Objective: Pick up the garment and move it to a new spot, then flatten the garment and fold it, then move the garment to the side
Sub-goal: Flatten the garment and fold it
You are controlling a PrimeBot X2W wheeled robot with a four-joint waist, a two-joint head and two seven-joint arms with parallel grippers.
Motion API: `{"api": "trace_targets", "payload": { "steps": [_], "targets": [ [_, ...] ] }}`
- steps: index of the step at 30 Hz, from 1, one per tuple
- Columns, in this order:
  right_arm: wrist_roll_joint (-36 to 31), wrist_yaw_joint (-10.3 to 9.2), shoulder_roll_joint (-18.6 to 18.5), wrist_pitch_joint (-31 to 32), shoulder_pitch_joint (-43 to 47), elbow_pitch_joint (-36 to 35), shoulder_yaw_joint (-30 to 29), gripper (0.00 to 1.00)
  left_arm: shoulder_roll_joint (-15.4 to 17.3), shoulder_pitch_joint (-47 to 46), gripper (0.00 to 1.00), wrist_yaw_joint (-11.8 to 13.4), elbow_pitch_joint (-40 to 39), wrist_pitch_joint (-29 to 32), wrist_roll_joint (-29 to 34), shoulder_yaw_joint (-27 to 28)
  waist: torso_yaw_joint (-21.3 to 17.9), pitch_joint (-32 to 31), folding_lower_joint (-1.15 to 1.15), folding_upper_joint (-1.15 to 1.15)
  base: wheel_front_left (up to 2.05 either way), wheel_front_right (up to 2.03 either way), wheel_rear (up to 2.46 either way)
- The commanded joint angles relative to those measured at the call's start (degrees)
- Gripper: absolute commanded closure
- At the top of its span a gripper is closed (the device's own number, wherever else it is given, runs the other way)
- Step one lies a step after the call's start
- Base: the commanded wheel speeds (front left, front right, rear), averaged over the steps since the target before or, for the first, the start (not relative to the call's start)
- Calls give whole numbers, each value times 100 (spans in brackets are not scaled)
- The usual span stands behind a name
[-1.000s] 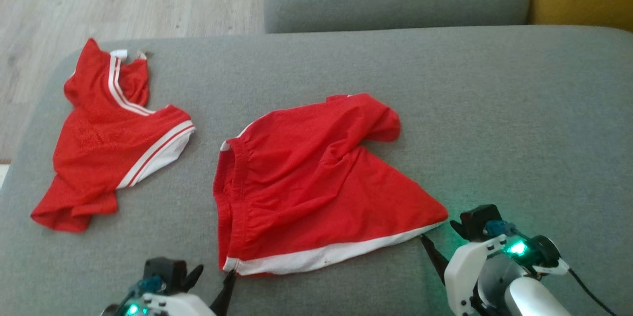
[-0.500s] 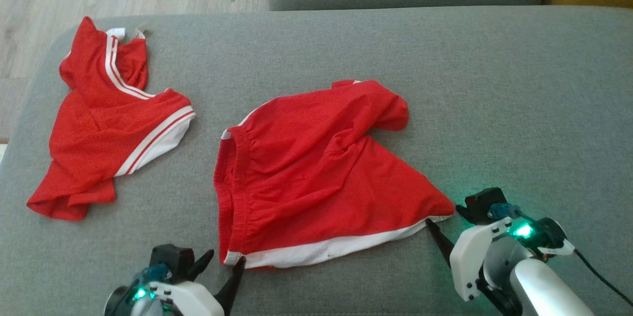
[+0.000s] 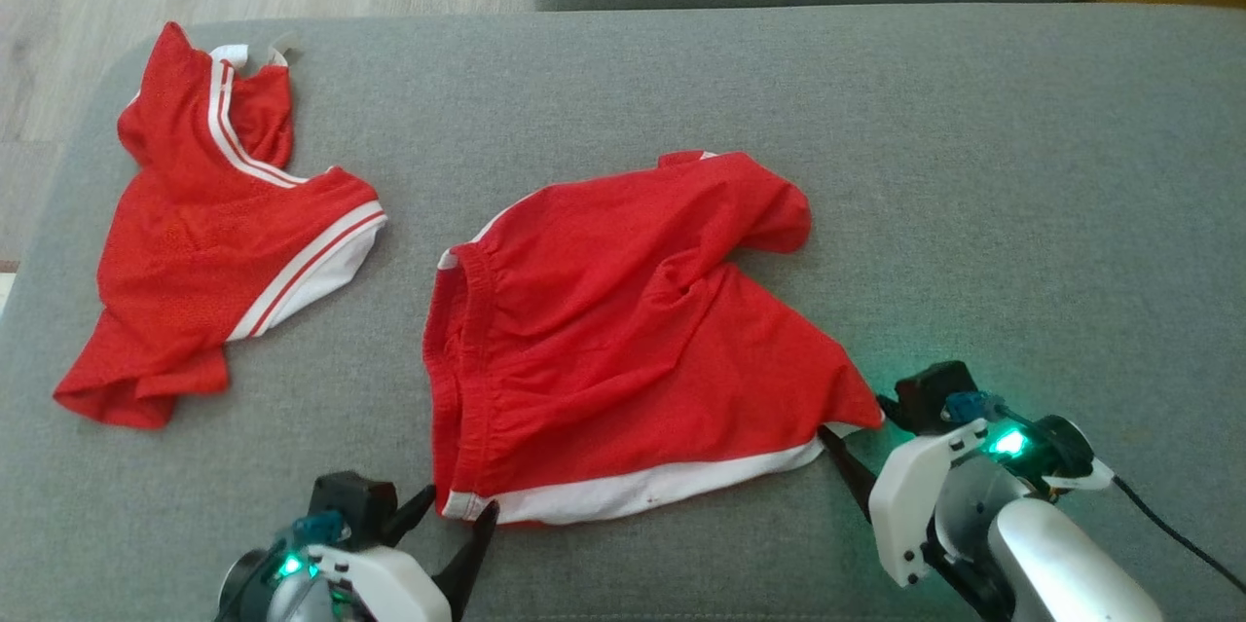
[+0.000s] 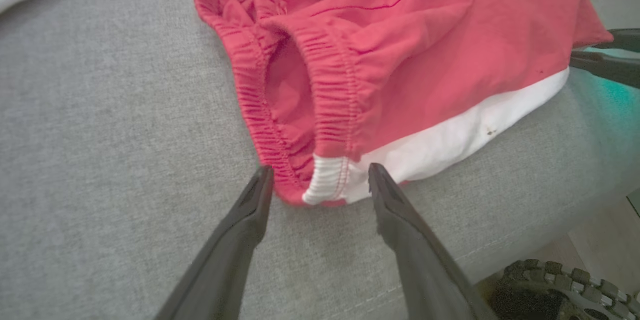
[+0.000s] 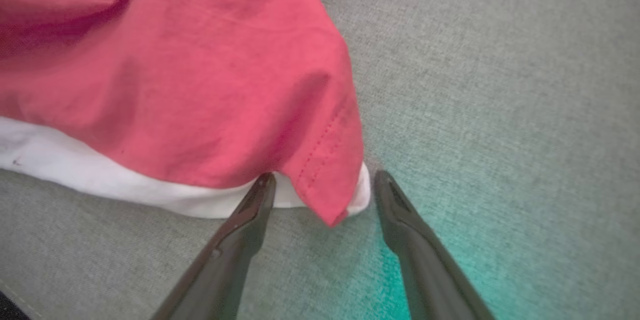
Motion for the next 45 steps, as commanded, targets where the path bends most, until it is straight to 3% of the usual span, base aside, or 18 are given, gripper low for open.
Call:
{"api": "trace_targets", "payload": {
  "steps": [1,5,8,10,12,13,14,15,19,23,30,37,41,45],
  "targets": [
    [61,44,-82,-41,-172,-98,181,0,115,-305,0,-24,-163,-96,-36,177,-6,7,0,0,0,0,0],
    [101,44,-94,-57,-198,-96,227,0,124,-339,0,-26,-140,-120,-45,154,-21,22,0,0,0,0,0],
    [158,44,-87,-20,-228,-86,273,12,136,-388,0,-30,-71,-79,-70,112,-47,64,0,0,0,0,0],
    [192,44,-79,-9,-254,-75,292,15,139,-429,0,-31,-10,-67,-82,100,-67,97,0,0,0,0,0],
    [249,44,-56,3,-275,-49,317,21,130,-483,11,-34,59,-91,-100,78,-85,126,0,0,0,0,0],
    [270,44,-51,16,-290,-32,344,35,137,-511,20,-38,108,-85,-103,46,-94,140,0,0,0,0,0],
    [293,44,-48,28,-307,-21,380,55,141,-542,35,-42,160,-87,-113,15,-103,154,0,0,0,0,0],
    [391,44,-31,14,-343,-23,442,100,158,-609,98,-52,252,-87,-147,-62,-128,174,0,0,0,0,0],
    [757,44,-23,-31,-368,-157,559,100,214,-655,100,-65,347,-98,-272,-161,-208,137,0,0,0,0,0],
    [1674,44,-176,-151,-253,-1072,195,100,212,-508,100,-73,-250,-7,-931,47,-286,-33,0,0,0,0,0],
    [3078,44,-1146,476,118,-3736,-749,100,417,-398,100,-18,-2647,716,-2218,629,-411,-299,0,0,0,0,0],
    [4047,44,-1717,1440,50,-5766,-1943,100,587,-1096,100,398,-4626,1630,-3095,1111,-624,-239,0,0,0,0,0],
    [4473,44,-1951,1941,-439,-6262,-2346,100,668,-1906,100,635,-4985,2079,-3408,1301,-770,-37,0,0,0,0,0],
    [4570,44,-1992,2202,-1049,-6049,-2418,100,772,-2599,100,716,-4796,2358,-3437,1334,-868,244,0,0,0,0,0]
  ]
}}
